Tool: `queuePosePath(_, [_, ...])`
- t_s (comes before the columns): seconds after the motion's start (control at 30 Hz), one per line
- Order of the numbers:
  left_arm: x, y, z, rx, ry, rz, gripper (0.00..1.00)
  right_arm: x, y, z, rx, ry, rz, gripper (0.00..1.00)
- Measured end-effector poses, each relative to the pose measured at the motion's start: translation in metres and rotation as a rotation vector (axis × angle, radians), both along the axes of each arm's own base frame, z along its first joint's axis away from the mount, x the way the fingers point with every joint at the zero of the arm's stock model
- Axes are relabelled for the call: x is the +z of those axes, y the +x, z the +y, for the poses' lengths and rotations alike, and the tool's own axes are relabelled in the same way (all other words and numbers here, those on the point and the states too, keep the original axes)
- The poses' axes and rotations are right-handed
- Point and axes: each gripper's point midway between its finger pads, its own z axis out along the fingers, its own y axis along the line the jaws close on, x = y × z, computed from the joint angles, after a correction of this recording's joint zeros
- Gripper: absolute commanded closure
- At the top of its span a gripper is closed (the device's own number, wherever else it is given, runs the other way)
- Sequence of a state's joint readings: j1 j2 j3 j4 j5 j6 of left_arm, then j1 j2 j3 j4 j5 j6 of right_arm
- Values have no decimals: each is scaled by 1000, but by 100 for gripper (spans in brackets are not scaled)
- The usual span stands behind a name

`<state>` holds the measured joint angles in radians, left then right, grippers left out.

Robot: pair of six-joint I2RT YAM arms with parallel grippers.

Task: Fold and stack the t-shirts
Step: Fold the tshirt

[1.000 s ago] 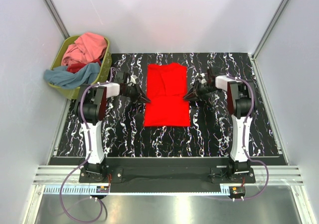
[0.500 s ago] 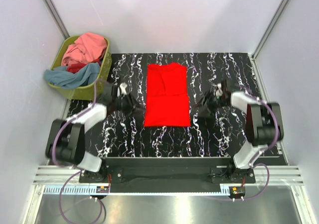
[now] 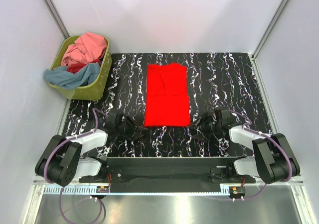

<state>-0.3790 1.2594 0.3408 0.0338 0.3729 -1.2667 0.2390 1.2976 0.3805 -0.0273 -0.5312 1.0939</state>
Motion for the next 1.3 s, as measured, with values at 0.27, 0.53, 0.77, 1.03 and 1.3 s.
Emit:
queuePosePath(0.27, [0,25,-3,149,-79,-19,49,-3,22,8,-128,28,-53,39])
queuePosePath(0.53, [-3,40,-5,243,-132,-10,55,-7,39,11,-204,58,-46,49])
queuePosePath(0.77, [-6,48,-7,272,-161,-3,64,-8,43,12,-224,48,-47,50])
queuePosePath(1.03, [-9,47,-6,285,-158,7,74,-10,48,12,-230,42,-48,55])
queuePosePath(1.3, [-10,45,-4,291,-160,-4,100,-19,51,11,-219,3,-43,97])
